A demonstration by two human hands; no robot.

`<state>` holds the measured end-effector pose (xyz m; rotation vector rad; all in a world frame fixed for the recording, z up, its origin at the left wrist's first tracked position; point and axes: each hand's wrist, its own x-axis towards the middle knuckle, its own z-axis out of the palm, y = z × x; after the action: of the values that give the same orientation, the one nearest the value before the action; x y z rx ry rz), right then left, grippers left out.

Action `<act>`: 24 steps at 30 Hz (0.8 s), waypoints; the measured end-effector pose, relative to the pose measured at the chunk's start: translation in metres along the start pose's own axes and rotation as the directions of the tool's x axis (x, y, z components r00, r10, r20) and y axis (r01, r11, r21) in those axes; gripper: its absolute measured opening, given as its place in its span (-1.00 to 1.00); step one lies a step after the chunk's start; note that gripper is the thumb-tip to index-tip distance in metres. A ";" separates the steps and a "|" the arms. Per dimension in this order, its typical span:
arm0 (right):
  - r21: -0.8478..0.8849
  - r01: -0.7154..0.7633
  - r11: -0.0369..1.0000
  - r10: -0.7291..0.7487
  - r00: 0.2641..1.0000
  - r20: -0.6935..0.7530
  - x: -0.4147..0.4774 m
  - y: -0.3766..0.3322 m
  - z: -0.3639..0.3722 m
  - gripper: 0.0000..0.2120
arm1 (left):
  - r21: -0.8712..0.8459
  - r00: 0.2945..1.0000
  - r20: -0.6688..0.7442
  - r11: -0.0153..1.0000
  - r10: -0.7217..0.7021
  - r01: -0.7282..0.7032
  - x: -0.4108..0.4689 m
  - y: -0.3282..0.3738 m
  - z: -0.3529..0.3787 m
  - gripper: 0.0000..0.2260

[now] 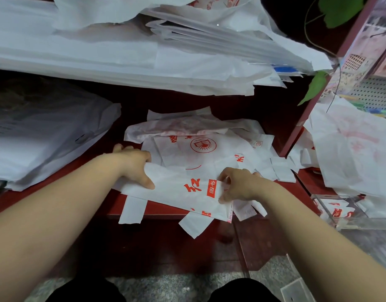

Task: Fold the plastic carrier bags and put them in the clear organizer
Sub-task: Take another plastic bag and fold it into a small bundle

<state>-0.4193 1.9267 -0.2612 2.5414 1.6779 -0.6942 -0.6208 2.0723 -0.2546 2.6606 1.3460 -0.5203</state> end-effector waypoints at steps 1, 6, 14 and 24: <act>0.015 -0.003 1.000 0.002 1.000 0.011 0.001 0.000 0.000 -0.52 | 0.024 1.000 -0.011 1.000 0.011 -0.011 0.000 0.000 0.000 -0.48; 0.241 0.054 0.969 -0.041 0.997 -0.058 -0.006 0.005 -0.001 -0.83 | -0.123 0.956 -0.282 0.985 0.083 -0.122 -0.008 -0.011 0.000 -0.78; 0.718 0.331 0.612 0.016 0.903 -0.430 -0.013 0.016 -0.034 -0.86 | -0.720 0.917 -0.398 0.617 0.007 -0.318 -0.048 -0.007 0.007 -0.77; 0.126 0.311 0.942 -0.230 0.871 -0.435 0.078 -0.036 -0.041 -0.53 | -0.869 0.947 -0.190 0.404 0.260 -0.286 -0.072 0.019 0.045 -0.77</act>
<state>-0.4119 2.0201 -0.2453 2.7645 2.2384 -0.3459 -0.6562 1.9950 -0.2721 1.8627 0.7625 0.2575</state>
